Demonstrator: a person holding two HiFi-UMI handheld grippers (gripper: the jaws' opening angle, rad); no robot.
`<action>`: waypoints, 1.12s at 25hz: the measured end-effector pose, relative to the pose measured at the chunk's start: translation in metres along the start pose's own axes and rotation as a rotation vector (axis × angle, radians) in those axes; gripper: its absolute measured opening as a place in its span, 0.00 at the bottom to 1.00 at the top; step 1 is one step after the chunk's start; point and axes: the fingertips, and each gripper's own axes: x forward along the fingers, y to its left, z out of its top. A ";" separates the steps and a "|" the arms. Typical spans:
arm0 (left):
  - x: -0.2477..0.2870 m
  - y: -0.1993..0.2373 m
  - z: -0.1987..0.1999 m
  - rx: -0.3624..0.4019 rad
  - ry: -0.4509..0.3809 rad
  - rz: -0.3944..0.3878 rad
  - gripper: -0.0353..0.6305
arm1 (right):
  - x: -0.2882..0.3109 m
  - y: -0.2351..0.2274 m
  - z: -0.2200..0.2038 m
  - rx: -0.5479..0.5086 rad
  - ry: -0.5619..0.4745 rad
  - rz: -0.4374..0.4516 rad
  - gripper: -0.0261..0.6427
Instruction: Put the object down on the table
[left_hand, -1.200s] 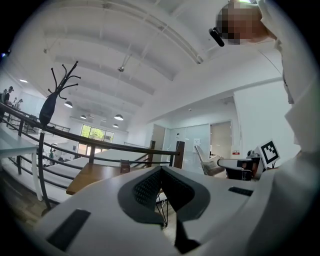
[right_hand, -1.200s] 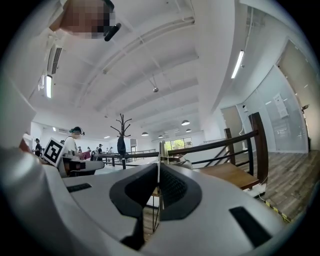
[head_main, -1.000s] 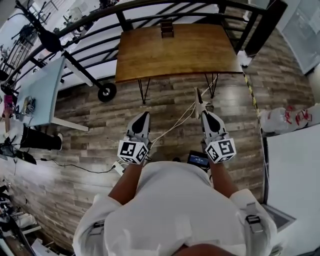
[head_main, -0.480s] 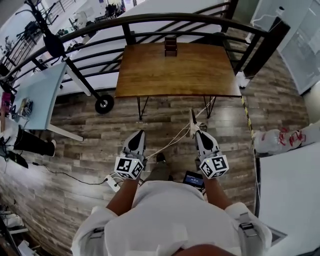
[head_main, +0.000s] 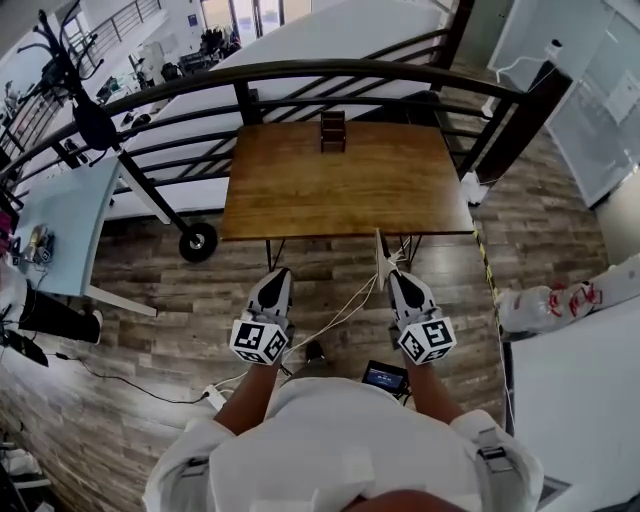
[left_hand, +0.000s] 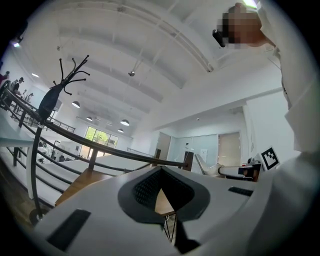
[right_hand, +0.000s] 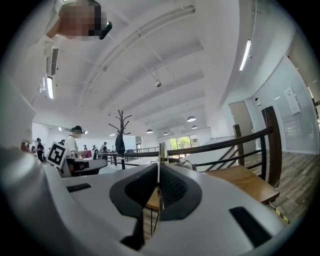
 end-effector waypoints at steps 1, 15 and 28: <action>0.009 0.007 0.003 0.001 -0.006 0.003 0.07 | 0.012 -0.005 0.004 0.001 -0.004 -0.002 0.08; 0.083 0.105 0.018 -0.045 -0.038 0.024 0.07 | 0.131 -0.021 0.025 -0.005 -0.009 0.012 0.08; 0.136 0.149 -0.009 -0.078 -0.012 0.082 0.07 | 0.204 -0.054 -0.004 0.070 0.035 0.070 0.08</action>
